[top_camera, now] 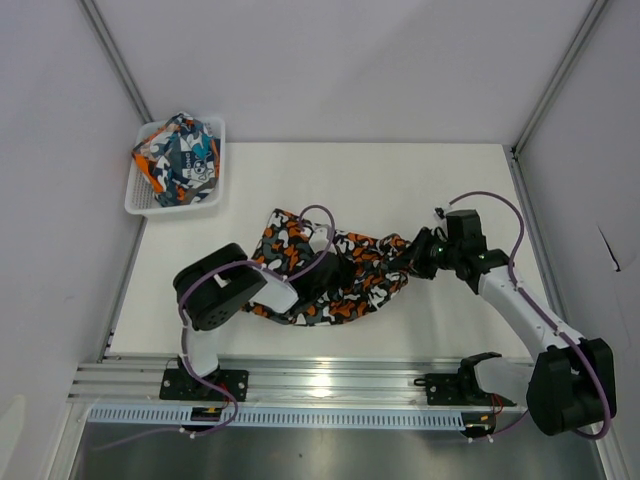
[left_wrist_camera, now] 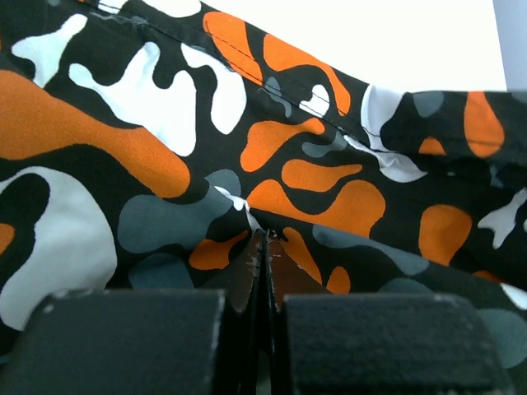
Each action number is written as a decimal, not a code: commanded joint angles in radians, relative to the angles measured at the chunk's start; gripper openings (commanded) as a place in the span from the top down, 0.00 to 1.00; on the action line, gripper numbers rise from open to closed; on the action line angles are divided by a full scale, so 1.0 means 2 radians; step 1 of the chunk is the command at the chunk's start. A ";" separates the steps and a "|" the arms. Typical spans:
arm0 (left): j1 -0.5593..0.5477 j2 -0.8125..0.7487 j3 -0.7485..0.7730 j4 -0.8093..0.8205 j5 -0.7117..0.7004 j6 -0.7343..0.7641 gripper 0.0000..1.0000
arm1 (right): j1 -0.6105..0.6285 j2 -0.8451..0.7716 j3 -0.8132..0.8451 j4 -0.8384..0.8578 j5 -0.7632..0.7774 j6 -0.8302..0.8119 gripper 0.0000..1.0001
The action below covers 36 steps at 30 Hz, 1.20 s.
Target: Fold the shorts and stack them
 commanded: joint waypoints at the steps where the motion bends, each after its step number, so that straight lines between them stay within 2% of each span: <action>1: -0.012 0.011 0.009 0.050 -0.036 0.004 1.00 | 0.002 0.010 0.039 0.009 -0.026 0.000 1.00; 7: -0.042 0.026 0.014 0.058 -0.090 -0.011 1.00 | 0.020 0.038 0.115 -0.039 -0.029 -0.025 1.00; 11: -0.045 0.019 0.008 0.066 -0.093 -0.007 0.99 | 0.026 0.041 0.135 -0.052 -0.023 -0.043 1.00; 14: -0.045 -0.019 -0.002 0.063 -0.089 0.006 0.79 | 0.011 0.050 0.140 -0.068 -0.034 -0.071 1.00; 15: -0.045 -0.032 0.000 0.035 -0.087 0.020 0.67 | -0.001 0.054 0.141 -0.073 -0.038 -0.079 1.00; 17: -0.043 -0.074 0.012 -0.004 -0.076 0.033 0.57 | -0.012 0.062 0.145 -0.083 -0.050 -0.097 1.00; 18: -0.040 -0.089 0.018 -0.051 -0.076 0.033 0.50 | -0.019 0.066 0.150 -0.101 -0.050 -0.120 1.00; 21: -0.023 -0.152 0.018 -0.127 -0.059 0.032 0.42 | -0.025 0.083 0.168 -0.126 -0.043 -0.154 1.00; 26: 0.022 -0.255 -0.025 -0.206 -0.021 0.035 0.37 | -0.018 0.090 0.185 -0.144 -0.034 -0.169 1.00; 30: 0.092 -0.369 -0.083 -0.293 0.017 0.055 0.30 | -0.002 0.101 0.218 -0.184 0.013 -0.183 1.00; 32: 0.116 -0.405 -0.094 -0.333 0.016 0.071 0.26 | 0.004 0.103 0.231 -0.189 0.021 -0.187 1.00; 33: 0.135 -0.418 -0.107 -0.363 0.016 0.076 0.21 | 0.008 0.103 0.233 -0.191 0.026 -0.187 1.00; 36: 0.169 -0.456 -0.137 -0.397 0.030 0.086 0.19 | 0.017 0.108 0.246 -0.196 0.032 -0.187 1.00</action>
